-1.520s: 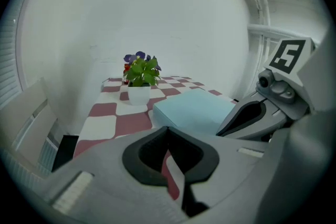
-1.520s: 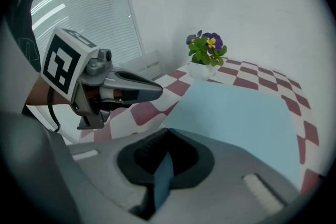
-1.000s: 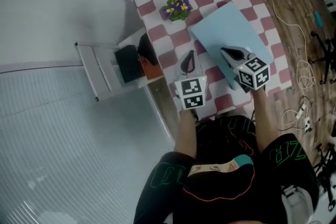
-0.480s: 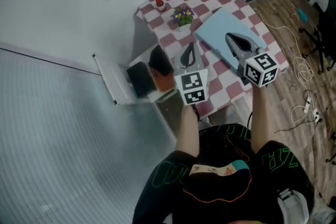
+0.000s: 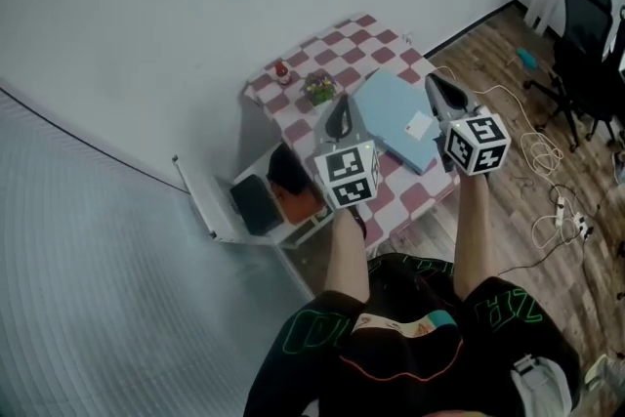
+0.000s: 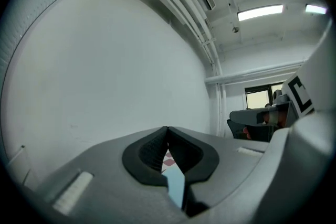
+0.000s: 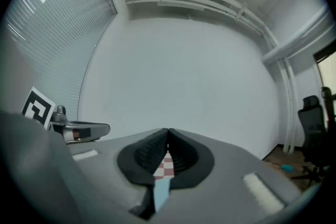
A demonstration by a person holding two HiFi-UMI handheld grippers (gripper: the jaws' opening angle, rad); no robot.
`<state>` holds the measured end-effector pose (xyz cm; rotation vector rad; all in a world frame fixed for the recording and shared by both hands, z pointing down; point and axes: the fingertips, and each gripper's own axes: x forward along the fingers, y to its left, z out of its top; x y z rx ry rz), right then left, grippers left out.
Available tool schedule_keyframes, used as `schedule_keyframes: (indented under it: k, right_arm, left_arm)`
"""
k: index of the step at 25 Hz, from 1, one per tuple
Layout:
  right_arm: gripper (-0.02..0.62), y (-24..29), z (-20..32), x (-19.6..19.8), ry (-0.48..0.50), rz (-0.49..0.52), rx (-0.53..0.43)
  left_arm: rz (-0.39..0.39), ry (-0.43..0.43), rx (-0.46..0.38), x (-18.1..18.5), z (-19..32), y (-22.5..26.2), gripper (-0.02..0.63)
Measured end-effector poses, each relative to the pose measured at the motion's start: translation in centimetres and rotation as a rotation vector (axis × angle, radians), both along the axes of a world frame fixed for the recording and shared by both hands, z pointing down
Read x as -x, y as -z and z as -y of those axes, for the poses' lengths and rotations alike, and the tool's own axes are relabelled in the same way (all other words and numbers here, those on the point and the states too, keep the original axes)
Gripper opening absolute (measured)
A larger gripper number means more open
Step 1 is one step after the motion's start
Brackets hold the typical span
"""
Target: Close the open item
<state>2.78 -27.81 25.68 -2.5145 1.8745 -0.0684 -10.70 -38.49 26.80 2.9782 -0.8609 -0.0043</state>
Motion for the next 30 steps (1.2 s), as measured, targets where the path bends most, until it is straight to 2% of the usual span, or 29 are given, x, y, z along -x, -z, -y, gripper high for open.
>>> schedule_keyframes:
  k: [2,6,12,21,26,30]
  right_arm:
    - [0.003,0.6,-1.4,-1.1,-0.065,-0.023,0.004]
    - [0.003,1.0,-3.2,-2.3,-0.116,-0.087,0.008]
    - [0.003,0.9,-5.0,-4.5,-0.134,-0.127,0.024]
    - [0.003,0.8,-7.6,-7.9,-0.169,-0.154,0.027]
    - [0.003,-0.1,-8.9,-9.6,-0.215,-0.188,0.087]
    - [0.003,0.1,-9.6,-10.8,-0.209,-0.189,0.074]
  left_arm:
    - [-0.010,-0.018,-0.029,-0.7,-0.7,1.0,0.005]
    - [-0.005,-0.054,-0.065,-2.8,-1.9,1.5,0.005]
    - [-0.007,-0.070,-0.108,-5.6,-3.4,2.1,0.005]
    - [0.000,-0.111,-0.106,-9.6,-5.6,1.6,0.005]
    - [0.014,-0.135,-0.111,-11.6,-6.9,1.3,0.004]
    - [0.010,-0.153,-0.121,-13.5,-8.0,1.4,0.005]
